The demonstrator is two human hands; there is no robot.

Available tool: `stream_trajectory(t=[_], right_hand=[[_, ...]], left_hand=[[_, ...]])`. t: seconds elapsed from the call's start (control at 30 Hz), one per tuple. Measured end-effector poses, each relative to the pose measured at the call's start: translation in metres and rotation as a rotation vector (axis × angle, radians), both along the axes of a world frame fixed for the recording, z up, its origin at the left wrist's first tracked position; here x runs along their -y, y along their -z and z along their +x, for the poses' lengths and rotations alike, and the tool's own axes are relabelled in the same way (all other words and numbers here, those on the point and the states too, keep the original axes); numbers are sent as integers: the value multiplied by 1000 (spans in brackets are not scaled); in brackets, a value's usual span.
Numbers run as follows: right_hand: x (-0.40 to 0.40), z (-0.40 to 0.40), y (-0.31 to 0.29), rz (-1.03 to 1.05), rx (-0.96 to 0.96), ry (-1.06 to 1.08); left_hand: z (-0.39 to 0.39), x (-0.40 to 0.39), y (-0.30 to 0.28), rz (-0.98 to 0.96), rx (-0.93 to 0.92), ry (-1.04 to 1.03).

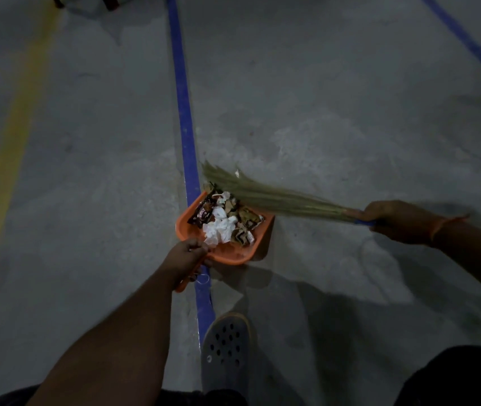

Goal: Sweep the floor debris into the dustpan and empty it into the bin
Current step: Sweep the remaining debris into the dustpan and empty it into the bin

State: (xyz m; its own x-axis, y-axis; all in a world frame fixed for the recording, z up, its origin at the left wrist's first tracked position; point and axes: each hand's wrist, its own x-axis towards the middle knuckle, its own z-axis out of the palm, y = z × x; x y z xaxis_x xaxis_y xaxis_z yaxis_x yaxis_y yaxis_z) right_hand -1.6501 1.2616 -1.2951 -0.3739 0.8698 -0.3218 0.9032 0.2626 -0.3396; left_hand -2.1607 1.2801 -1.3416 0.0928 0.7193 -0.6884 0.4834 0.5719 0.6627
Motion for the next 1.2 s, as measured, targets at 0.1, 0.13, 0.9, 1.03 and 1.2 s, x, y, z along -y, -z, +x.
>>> stream_trajectory(t=[0.1,0.13,0.9,1.03,1.2], right_hand=[[30,12,-3,-49,-7,11],[37,15,-4,-58,-3,8],[110,30,22,-178,71,153],[124,27,26,-148,14,138],[132,30,21,-148,-25,99]], left_hand=[[0,4,0,22,25,-15],[0,6,-1,24,32,-18],[-12,59,-9,-68,24,6],[-12,58,-4,-64,33,-4],[-7,62,-4,-58,27,-29]])
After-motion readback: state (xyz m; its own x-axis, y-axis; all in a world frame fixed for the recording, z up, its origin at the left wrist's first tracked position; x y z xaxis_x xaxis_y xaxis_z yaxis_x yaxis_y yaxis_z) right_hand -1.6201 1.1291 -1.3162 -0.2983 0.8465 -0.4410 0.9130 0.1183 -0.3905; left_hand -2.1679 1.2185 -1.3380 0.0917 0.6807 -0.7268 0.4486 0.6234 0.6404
